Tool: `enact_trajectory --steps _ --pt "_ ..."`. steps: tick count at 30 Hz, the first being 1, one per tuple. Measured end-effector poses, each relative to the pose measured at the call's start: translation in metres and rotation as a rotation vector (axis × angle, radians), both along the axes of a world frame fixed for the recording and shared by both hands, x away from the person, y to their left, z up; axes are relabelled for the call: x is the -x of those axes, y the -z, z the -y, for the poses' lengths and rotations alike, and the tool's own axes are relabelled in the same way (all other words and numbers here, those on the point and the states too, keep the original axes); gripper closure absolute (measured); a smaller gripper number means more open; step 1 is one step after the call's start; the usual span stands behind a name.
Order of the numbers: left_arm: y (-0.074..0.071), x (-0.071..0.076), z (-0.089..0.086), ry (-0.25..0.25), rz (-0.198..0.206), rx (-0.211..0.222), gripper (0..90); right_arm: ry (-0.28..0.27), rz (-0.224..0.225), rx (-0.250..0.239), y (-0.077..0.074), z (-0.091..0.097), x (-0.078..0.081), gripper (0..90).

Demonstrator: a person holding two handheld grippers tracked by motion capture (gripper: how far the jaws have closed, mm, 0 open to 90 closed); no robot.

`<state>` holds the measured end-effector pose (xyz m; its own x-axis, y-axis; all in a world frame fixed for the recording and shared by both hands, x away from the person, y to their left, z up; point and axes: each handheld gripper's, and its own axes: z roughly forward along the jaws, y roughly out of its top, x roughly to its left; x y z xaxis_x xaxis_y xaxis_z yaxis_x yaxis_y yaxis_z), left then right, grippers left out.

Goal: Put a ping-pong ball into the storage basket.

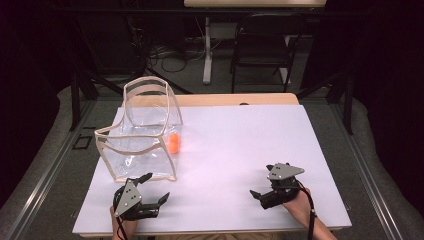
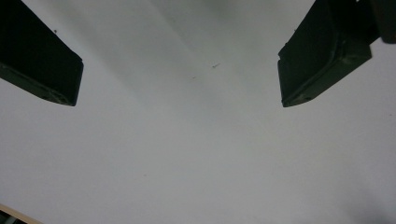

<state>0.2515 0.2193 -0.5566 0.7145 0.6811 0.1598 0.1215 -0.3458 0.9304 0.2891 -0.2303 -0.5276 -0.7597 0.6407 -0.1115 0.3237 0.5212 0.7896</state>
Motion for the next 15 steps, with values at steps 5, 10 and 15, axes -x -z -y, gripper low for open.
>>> enact_trajectory --steps 5,10,15 --pt "0.0003 0.0000 -0.0003 -0.002 -0.003 0.002 15.8 0.018 0.010 -0.021 0.0018 0.0038 0.0033 0.0" --pt "0.0003 -0.0001 0.0002 0.000 -0.004 -0.002 15.8 0.024 0.014 -0.033 0.0045 0.0051 0.0050 0.0" --pt "0.0006 -0.0007 0.0000 -0.003 -0.007 -0.005 15.8 0.029 0.017 -0.036 0.0057 0.0076 0.0060 0.0"
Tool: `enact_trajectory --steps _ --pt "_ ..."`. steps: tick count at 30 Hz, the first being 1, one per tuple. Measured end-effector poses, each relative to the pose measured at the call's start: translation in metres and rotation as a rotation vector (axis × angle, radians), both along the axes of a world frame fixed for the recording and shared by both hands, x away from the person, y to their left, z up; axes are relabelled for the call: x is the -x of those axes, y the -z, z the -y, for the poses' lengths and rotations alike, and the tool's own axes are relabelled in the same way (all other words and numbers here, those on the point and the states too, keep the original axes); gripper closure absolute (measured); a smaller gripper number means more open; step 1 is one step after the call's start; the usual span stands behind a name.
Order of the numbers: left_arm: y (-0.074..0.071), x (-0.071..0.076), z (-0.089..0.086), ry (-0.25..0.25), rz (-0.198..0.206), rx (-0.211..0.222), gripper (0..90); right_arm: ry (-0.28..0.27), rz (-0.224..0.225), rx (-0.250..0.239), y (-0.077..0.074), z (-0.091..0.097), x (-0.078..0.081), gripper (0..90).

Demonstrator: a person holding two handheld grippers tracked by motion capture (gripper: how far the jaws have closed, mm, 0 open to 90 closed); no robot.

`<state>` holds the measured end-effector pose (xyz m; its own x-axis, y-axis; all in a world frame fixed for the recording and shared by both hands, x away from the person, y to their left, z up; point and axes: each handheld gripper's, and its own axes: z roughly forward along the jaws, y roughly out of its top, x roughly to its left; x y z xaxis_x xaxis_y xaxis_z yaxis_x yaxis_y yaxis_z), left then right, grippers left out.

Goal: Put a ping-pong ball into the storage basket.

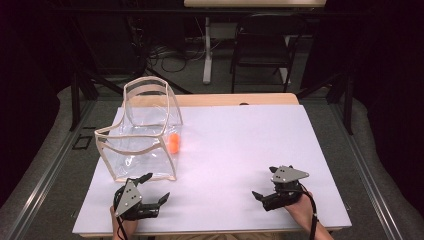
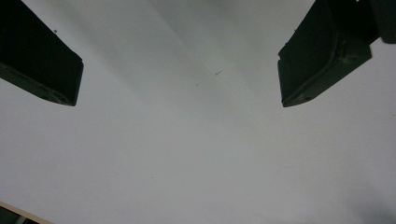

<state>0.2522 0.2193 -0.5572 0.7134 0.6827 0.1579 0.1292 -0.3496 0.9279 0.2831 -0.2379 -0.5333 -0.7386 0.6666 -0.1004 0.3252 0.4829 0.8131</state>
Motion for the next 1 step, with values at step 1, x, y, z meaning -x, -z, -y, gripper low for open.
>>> enact_trajectory --steps 1 --pt "0.0001 -0.0001 0.0002 0.001 -0.001 -0.001 15.8 0.002 -0.003 -0.002 0.0001 0.0007 0.0001 0.0"
